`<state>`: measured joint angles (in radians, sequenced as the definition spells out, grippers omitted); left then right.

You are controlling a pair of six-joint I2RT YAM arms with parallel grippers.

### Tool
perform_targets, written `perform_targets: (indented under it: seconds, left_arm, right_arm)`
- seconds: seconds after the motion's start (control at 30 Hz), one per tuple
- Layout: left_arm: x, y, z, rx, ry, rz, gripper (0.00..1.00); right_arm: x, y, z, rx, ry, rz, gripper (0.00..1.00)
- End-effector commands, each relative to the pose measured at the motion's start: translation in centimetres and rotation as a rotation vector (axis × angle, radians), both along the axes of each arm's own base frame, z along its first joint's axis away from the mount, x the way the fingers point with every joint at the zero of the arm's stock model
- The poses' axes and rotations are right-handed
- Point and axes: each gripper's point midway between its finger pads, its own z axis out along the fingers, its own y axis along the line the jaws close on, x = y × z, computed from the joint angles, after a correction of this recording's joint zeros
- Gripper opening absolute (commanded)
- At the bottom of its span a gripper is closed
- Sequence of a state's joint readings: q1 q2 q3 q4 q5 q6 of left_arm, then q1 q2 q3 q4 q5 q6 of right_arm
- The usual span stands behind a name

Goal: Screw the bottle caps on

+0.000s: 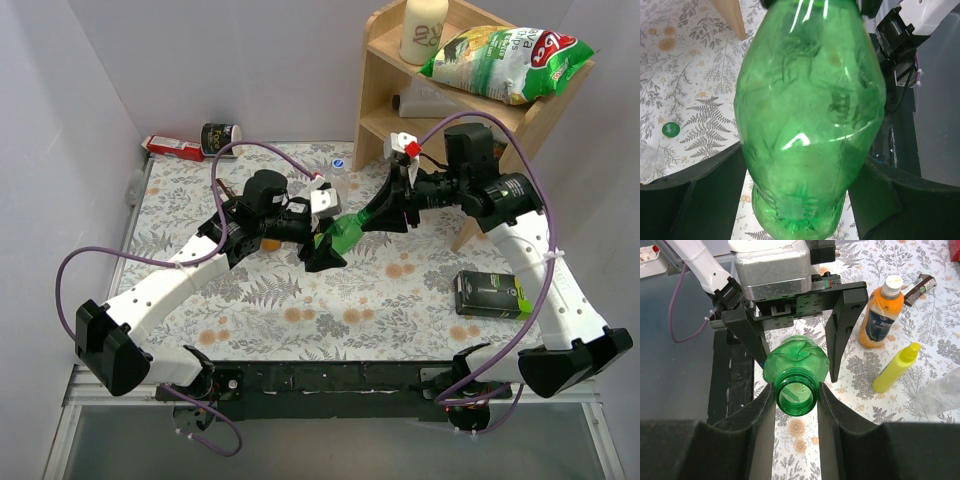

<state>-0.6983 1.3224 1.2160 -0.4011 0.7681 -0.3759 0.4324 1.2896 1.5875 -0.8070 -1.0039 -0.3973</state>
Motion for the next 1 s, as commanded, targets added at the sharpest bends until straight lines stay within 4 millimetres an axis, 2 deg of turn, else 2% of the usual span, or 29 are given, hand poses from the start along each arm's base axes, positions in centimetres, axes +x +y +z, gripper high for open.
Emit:
perform_targets:
  seconds: [0.0,0.13,0.2,0.23,0.33,0.37,0.43,0.47,0.5,0.57,0.63,0.67,0.7,0.77,0.8,0.83,0.87,0.9,0.93,0.97]
  left_arm:
    - [-0.8,-0.2,0.0,-0.023,0.014,-0.029,0.67]
    - [-0.7,-0.2,-0.5,-0.017,0.021,-0.019,0.54]
    - [-0.7,0.0,-0.5,-0.021,0.021,-0.004,0.52]
    - [-0.5,0.1,-0.6,-0.019,0.02,0.013,0.49]
    - [-0.3,0.9,-0.3,-0.032,0.016,0.043,0.46]
    - [-0.5,1.2,-0.4,-0.034,0.024,0.05,0.45]
    - [-0.3,2.1,1.0,-0.07,0.019,0.082,0.42]
    - [-0.3,2.5,1.4,-0.079,0.023,0.094,0.38]
    - [0.0,3.5,2.2,-0.098,0.006,0.126,0.37]
    - [0.8,4.6,2.9,-0.121,0.014,0.177,0.34]
    - [2.9,6.8,4.3,-0.147,0.031,0.264,0.31]
    - [4.8,8.8,4.6,-0.146,0.04,0.342,0.27]
    - [5.7,9.7,6.5,-0.169,0.012,0.373,0.18]
    - [7.7,11.6,7.7,-0.183,-0.004,0.441,0.0]
    - [9.2,13.5,8.7,-0.196,-0.036,0.511,0.0]
    - [9.6,14.5,9.5,-0.209,-0.061,0.541,0.0]
    - [10.1,15.4,10.2,-0.223,-0.084,0.567,0.0]
    - [11.1,17.6,10.6,-0.229,-0.097,0.634,0.0]
    - [11.4,18.7,11.6,-0.241,-0.119,0.668,0.0]
    - [12.1,21.2,12.2,-0.245,-0.134,0.748,0.0]
  right_arm:
    - [0.3,0.7,1.0,0.021,-0.03,0.026,0.01]
    - [0.5,1.2,1.0,0.018,-0.023,0.036,0.01]
    - [0.5,1.3,0.9,0.015,-0.022,0.046,0.08]
    - [0.4,1.3,0.7,0.009,-0.013,0.044,0.15]
    - [1.1,1.0,1.8,-0.008,-0.044,-0.008,0.67]
    - [1.5,0.8,2.2,-0.02,-0.042,-0.05,0.81]
    - [3.7,-0.3,3.1,-0.057,-0.089,-0.201,0.96]
    - [5.0,-0.8,3.4,-0.064,-0.112,-0.268,0.98]
    - [5.8,-1.3,3.6,-0.063,-0.127,-0.303,0.99]
    - [7.3,-1.7,2.8,-0.086,-0.149,-0.336,0.98]
    - [9.0,-1.6,0.7,-0.145,-0.178,-0.326,0.97]
    - [10.1,-1.8,-0.4,-0.179,-0.193,-0.342,0.94]
    - [11.4,-1.6,-2.2,-0.219,-0.192,-0.336,0.92]
    - [13.0,-1.9,-4.2,-0.256,-0.181,-0.322,0.81]
    - [14.2,-1.7,-6.1,-0.288,-0.183,-0.303,0.75]
    - [15.0,-1.8,-7.6,-0.309,-0.166,-0.31,0.69]
    - [16.0,-2.3,-8.6,-0.319,-0.156,-0.331,0.68]
    - [17.3,-2.2,-9.3,-0.305,-0.179,-0.347,0.68]
    - [18.0,-2.3,-10.2,-0.309,-0.189,-0.357,0.66]
    - [18.2,-2.9,-12.3,-0.338,-0.177,-0.369,0.66]
